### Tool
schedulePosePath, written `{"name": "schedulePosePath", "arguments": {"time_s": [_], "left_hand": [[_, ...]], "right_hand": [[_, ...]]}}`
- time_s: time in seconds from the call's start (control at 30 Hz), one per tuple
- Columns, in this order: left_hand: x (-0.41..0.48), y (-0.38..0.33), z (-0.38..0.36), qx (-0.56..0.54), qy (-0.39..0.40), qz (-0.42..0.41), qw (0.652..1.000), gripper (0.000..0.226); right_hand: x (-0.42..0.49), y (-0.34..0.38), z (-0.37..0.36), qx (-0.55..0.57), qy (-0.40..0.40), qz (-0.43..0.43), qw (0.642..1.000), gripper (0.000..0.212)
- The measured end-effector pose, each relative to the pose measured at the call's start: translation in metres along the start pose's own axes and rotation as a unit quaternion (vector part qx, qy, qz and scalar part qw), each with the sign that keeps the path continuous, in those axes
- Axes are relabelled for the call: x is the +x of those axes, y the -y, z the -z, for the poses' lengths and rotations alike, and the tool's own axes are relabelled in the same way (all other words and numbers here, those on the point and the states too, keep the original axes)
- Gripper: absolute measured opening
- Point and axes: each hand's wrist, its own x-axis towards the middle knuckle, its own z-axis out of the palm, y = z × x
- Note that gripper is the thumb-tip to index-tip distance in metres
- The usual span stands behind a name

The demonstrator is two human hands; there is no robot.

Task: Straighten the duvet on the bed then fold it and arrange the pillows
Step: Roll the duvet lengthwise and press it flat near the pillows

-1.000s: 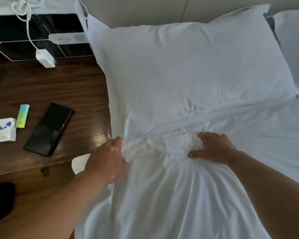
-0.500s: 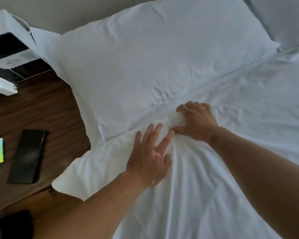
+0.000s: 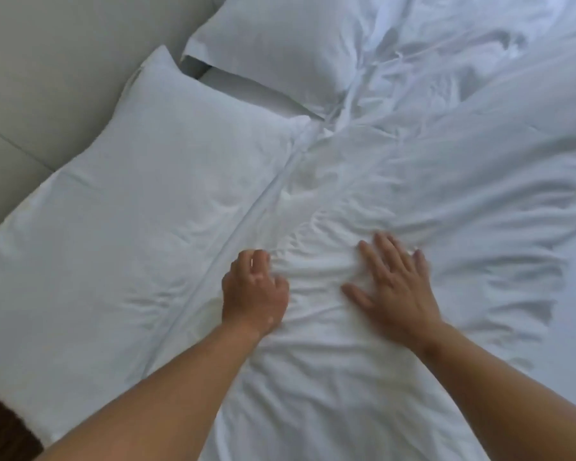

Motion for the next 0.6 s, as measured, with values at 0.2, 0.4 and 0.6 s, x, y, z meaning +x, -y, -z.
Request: {"name": "schedulePosePath", "arguments": {"time_s": [0.2,0.4,0.6], "left_hand": [[0.12,-0.142,-0.016,-0.001,0.179,-0.103,0.979,0.075],[0.164,-0.179,-0.046,0.058,0.197,-0.165,0.965,0.084],[0.191,-0.162,0.019,-0.15,0.132,-0.17,0.965,0.054]], "right_hand": [[0.005,-0.018,-0.012,0.087,-0.003,0.013,0.996,0.091],[0.012,-0.019,-0.027,0.102,-0.039,-0.026,0.994,0.087],[0.069,0.003,0.021,0.072,-0.157,-0.122,0.977,0.084]]}}
